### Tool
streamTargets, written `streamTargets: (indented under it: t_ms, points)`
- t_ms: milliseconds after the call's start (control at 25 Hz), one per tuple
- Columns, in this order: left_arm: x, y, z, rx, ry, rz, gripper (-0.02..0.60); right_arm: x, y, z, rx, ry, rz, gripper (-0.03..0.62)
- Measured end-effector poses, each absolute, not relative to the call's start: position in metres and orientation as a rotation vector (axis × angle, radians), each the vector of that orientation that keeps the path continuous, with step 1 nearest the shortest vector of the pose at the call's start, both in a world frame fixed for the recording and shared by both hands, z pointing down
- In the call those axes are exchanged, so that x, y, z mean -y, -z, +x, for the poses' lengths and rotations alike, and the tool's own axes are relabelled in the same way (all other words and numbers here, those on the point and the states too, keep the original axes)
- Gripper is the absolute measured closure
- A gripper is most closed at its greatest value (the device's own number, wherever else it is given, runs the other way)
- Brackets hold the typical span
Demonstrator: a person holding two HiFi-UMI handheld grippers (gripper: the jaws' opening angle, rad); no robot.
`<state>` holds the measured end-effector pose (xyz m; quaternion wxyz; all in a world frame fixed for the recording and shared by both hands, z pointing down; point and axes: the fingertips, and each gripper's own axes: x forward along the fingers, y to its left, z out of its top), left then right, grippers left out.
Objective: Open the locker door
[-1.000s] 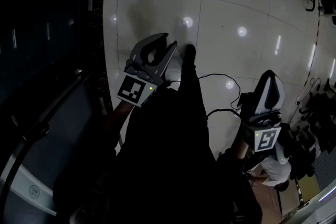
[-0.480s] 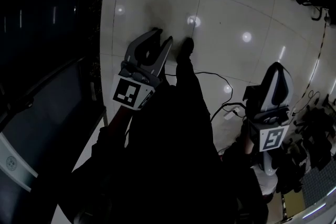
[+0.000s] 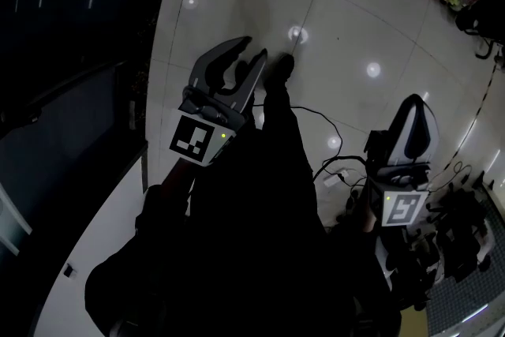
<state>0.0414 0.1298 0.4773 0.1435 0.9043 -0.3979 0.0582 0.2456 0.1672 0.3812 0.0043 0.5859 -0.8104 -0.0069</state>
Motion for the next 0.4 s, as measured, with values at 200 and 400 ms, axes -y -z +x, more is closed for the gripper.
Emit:
streamTargets:
  t_ms: [200,400]
  points:
    - [-0.137,-0.466,0.026,1.177,-0.136,2.617,0.457,-0.172,-0.38,0.23,2.561,0.008,1.825,0.594]
    - [-0.14,-0.46,0.011,1.171,-0.113,2.644,0.457,-0.178,-0.377,0.209,2.563,0.012,1.818,0.594]
